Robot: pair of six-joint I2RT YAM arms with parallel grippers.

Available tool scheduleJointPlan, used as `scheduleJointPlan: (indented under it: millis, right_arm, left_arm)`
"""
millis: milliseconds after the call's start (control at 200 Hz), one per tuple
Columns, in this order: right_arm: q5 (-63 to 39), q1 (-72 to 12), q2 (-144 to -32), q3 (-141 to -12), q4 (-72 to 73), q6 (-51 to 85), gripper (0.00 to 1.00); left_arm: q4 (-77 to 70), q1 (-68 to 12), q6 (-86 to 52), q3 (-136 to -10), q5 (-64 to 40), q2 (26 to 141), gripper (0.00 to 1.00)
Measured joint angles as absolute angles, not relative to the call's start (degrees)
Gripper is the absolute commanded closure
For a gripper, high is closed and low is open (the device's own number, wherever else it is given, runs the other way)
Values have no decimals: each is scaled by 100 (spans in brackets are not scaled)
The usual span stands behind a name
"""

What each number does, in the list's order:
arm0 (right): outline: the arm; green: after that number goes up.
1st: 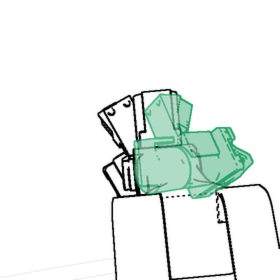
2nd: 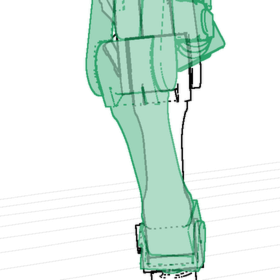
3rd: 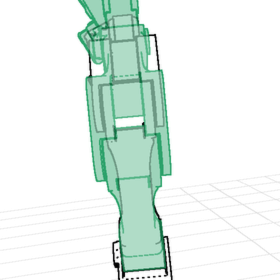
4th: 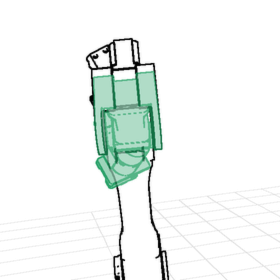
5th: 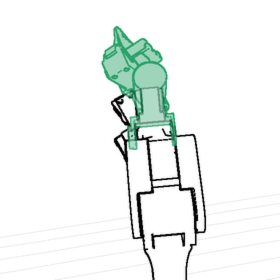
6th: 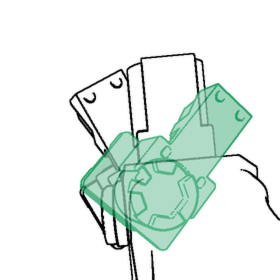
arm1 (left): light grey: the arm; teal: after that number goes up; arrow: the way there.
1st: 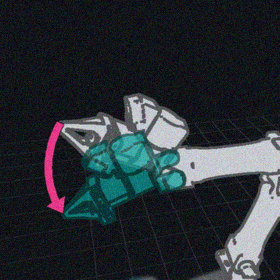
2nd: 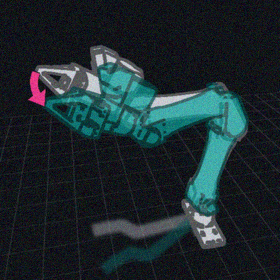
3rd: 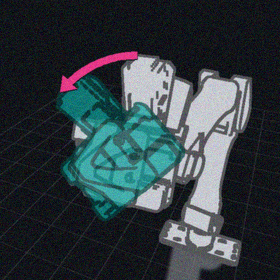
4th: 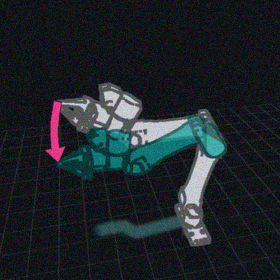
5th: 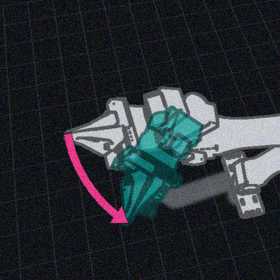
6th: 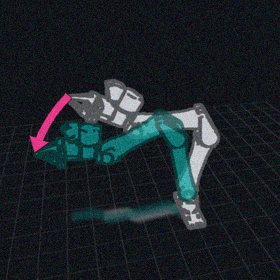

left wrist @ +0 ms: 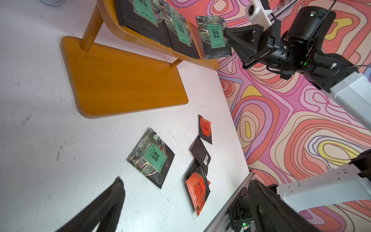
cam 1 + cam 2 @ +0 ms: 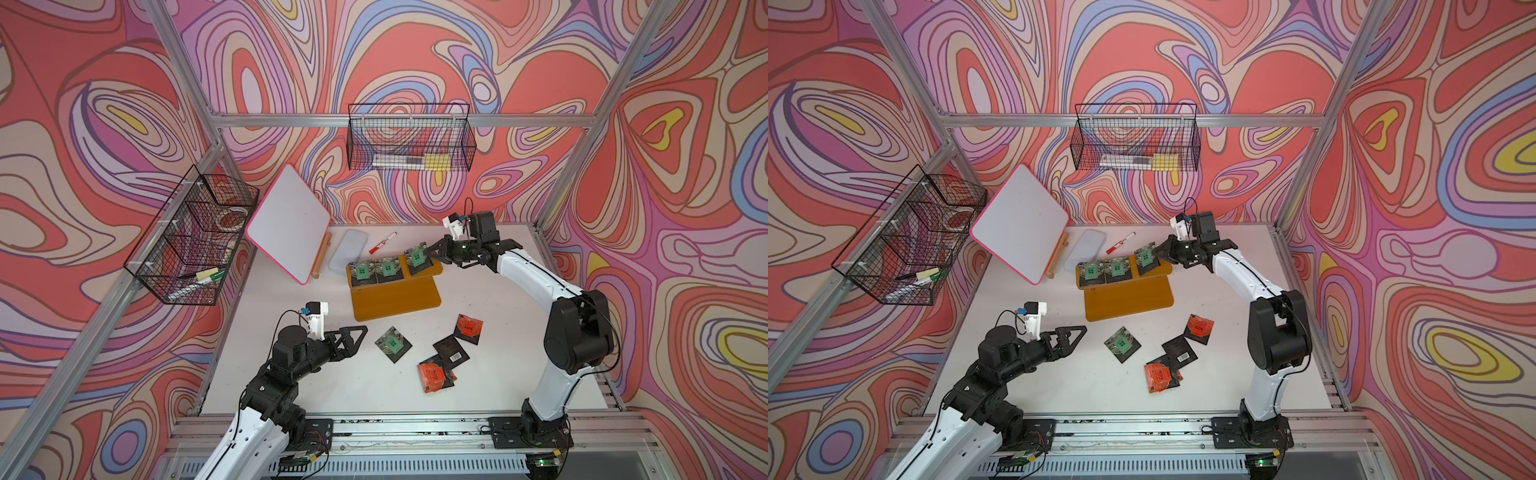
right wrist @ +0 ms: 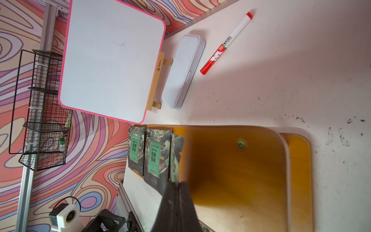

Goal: Place the tea bags on the shelf by color
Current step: Place the tea bag on the shelf.

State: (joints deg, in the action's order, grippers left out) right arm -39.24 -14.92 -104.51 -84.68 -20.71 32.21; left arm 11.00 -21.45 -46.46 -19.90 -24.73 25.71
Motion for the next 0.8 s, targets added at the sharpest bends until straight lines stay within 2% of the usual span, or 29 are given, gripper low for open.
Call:
scheduleJointPlan:
  millis: [796]
  right_arm:
    - [-3935,-1492,-10849,-8670,-2287,3330,100]
  left_arm:
    - [1127,-2145,-4628,-1990,-2416,2554,1]
